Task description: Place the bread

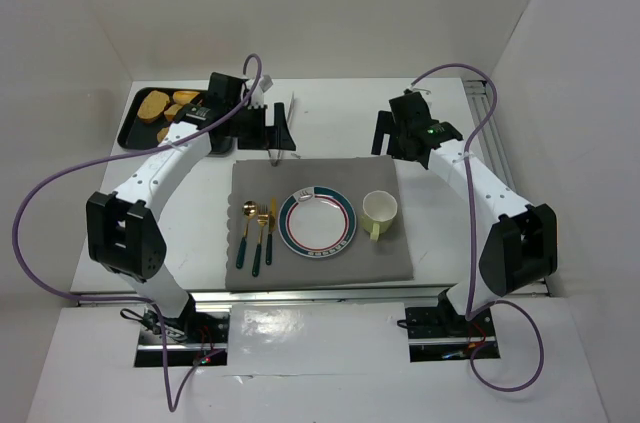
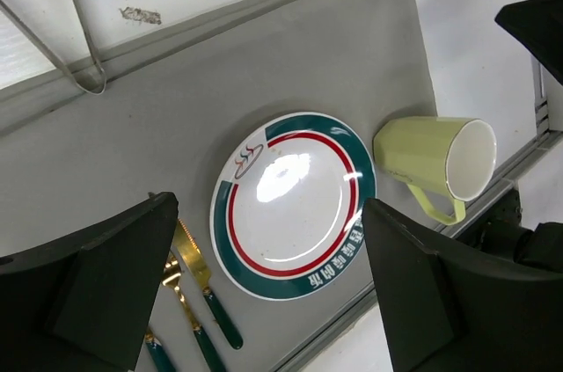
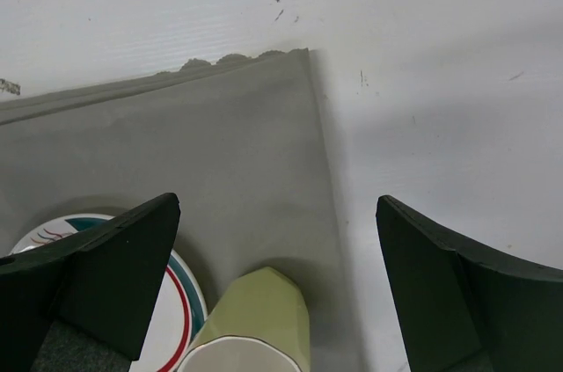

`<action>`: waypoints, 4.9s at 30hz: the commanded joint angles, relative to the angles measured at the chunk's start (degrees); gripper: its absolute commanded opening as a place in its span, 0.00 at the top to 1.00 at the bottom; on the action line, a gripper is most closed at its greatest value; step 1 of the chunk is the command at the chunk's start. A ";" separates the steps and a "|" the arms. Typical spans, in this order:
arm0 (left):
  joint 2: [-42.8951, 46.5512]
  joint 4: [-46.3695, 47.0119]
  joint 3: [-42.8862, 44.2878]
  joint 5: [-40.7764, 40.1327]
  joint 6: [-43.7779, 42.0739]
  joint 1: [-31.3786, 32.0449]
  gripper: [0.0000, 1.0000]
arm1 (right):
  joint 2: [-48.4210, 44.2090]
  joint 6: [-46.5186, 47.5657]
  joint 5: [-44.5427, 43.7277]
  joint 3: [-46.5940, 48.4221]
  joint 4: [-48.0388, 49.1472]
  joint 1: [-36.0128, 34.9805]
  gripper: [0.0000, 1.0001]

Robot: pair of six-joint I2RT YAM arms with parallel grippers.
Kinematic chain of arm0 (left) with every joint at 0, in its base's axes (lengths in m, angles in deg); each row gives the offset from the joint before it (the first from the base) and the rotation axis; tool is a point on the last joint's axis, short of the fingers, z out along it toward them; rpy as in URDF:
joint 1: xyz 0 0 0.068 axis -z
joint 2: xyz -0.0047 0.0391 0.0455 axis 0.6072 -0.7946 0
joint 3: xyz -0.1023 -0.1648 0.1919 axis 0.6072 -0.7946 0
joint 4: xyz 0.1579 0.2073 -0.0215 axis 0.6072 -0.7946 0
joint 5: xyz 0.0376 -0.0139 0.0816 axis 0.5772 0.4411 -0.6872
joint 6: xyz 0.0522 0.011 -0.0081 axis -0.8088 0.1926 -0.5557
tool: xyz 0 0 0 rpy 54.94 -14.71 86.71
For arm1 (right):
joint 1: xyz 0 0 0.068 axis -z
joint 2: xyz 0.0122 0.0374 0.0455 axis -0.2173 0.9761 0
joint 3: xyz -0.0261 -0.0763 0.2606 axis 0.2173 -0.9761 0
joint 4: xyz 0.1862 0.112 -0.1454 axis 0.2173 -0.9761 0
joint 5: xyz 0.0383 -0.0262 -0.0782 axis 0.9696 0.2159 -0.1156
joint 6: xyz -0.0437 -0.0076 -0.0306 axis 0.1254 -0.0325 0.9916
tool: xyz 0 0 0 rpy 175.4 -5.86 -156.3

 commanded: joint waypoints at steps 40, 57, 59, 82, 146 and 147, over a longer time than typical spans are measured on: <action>-52.95 -20.10 53.13 -36.27 10.65 0.04 0.01 | 1.44 1.31 2.93 -0.21 2.46 0.92 0.00; -50.33 -13.42 54.55 -36.01 5.64 -1.11 0.45 | 3.63 0.79 4.07 0.31 2.99 0.92 0.00; -47.70 -13.42 54.54 -36.01 5.03 -1.11 0.49 | 4.16 0.79 4.07 0.93 2.46 0.92 0.00; -25.10 -12.37 34.69 -30.38 0.10 -1.11 0.58 | 3.02 0.26 7.41 1.46 3.51 0.92 0.00; -34.86 -15.53 45.93 -39.36 -7.47 -11.48 0.48 | 9.52 0.26 6.80 1.54 2.90 0.92 0.00; -34.25 -16.22 45.93 -38.83 -7.46 -12.00 0.48 | 9.52 0.26 6.80 1.54 2.90 0.92 0.00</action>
